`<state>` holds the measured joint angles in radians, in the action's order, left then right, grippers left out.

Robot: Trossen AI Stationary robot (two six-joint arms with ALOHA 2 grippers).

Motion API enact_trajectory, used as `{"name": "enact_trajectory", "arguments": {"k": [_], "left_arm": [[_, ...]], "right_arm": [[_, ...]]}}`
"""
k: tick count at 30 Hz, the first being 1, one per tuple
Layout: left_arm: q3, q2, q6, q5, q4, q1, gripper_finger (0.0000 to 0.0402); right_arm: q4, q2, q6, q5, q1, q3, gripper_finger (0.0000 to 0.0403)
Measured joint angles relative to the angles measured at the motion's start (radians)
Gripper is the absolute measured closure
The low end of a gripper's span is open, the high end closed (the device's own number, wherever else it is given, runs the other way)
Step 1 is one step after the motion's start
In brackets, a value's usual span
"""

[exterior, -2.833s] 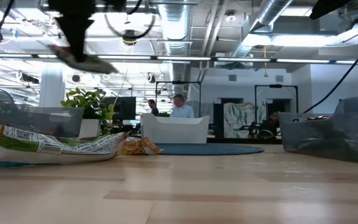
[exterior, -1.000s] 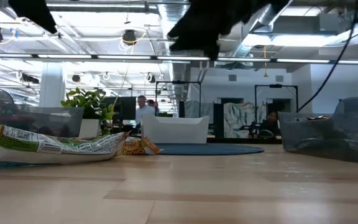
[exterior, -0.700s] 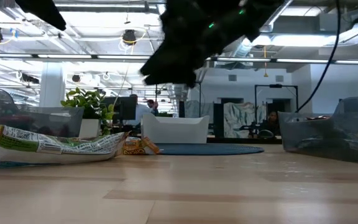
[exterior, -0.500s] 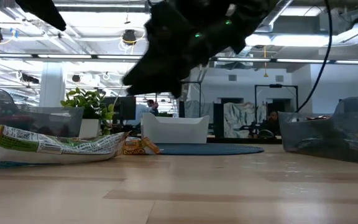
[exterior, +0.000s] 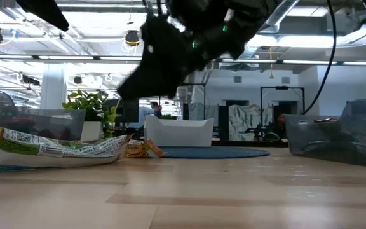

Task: Pick and place Granola Bars by type
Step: Put the yellow granola bar into the right black bin

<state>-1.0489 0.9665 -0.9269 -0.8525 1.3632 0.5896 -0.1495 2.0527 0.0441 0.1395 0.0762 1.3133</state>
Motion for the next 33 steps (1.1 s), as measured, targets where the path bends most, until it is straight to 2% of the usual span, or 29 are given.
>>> {"name": "enact_trajectory", "arguments": {"k": [8, 13, 22, 33], "left_arm": [[0.0, 0.001, -0.03, -0.002, -0.001, 0.0, 0.0242], [0.0, 0.0, -0.035, -0.003, -0.001, 0.0, 0.0242], [0.0, 0.0, -0.046, -0.005, -0.011, 0.0, 0.0242], [0.0, 0.0, -0.046, -0.005, -0.023, 0.0, 0.0242]], "right_arm": [[-0.031, 0.064, 0.057, -0.036, 0.01, 0.001, 0.0272], [-0.038, 0.102, 0.028, -0.058, 0.03, 0.027, 0.0266], [0.046, 0.111, 0.026, -0.244, 0.064, 0.047, 0.0235], [0.089, 0.11, 0.016, -0.243, 0.07, 0.048, 0.0226]]}}
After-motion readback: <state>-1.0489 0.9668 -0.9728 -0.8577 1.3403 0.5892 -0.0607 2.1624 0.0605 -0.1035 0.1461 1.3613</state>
